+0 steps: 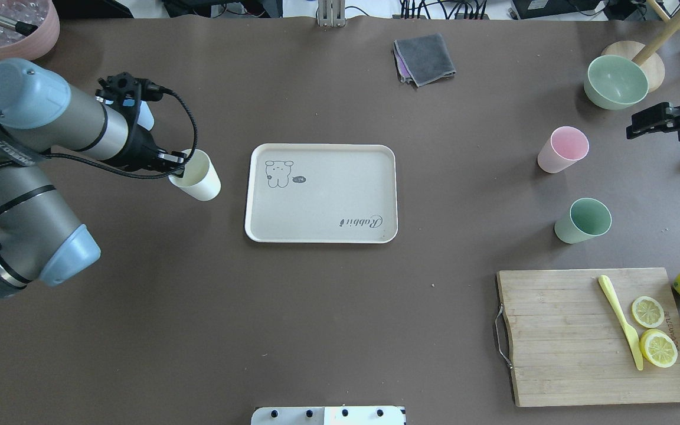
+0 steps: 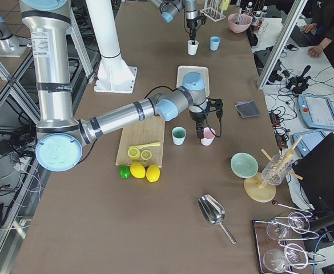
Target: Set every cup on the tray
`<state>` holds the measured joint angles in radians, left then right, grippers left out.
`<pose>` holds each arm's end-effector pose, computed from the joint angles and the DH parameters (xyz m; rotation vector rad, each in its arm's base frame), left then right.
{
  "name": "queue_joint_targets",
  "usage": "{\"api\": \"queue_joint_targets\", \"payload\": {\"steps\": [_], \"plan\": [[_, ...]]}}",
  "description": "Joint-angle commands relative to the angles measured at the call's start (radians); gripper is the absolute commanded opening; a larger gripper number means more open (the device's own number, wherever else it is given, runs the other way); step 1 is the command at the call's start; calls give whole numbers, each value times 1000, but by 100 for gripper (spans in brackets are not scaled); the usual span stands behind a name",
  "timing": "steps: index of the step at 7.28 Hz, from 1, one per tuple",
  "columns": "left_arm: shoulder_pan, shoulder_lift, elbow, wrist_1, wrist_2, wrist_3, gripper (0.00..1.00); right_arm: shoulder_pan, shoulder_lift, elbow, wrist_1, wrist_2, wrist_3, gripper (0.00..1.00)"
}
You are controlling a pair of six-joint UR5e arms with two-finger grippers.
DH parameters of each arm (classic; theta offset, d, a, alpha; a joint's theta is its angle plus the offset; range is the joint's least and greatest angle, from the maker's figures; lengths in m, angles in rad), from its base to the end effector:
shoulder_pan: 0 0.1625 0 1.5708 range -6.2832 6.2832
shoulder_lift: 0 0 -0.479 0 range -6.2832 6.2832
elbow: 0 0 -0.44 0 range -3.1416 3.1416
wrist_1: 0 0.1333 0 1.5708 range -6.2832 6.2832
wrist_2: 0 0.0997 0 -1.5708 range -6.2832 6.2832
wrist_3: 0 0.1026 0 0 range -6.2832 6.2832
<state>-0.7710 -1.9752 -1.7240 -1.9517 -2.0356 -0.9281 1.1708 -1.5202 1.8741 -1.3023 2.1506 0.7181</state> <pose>0.4374 -0.5467 0.3438 0.2708 0.9779 0.1009 -0.1502 -0.5532 0.5000 0.2150 -0.7954 0.1195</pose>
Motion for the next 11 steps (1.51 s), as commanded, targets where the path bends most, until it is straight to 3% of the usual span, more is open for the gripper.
{"api": "queue_joint_targets", "payload": {"steps": [1, 4, 5, 7, 8, 10, 11], "plan": [[120, -121, 43, 39, 105, -107, 0, -8, 15, -38, 0, 0, -6, 100], [200, -159, 72, 39, 190, -141, 0, -19, 61, -101, 0, 3, -26, 100], [211, -162, 72, 39, 199, -141, 26, -20, 61, -101, 0, 3, -37, 100], [202, -159, 51, 39, 201, -140, 97, -20, 63, -102, 0, 6, -54, 100], [144, -142, -16, 63, 181, -126, 98, -22, 66, -107, -2, 8, -62, 100], [-94, -3, -237, 282, -48, 89, 98, -29, 136, -195, 0, 8, -59, 100], [-184, 138, -317, 298, -79, 241, 98, -51, 144, -226, 2, 0, -60, 98]]}}
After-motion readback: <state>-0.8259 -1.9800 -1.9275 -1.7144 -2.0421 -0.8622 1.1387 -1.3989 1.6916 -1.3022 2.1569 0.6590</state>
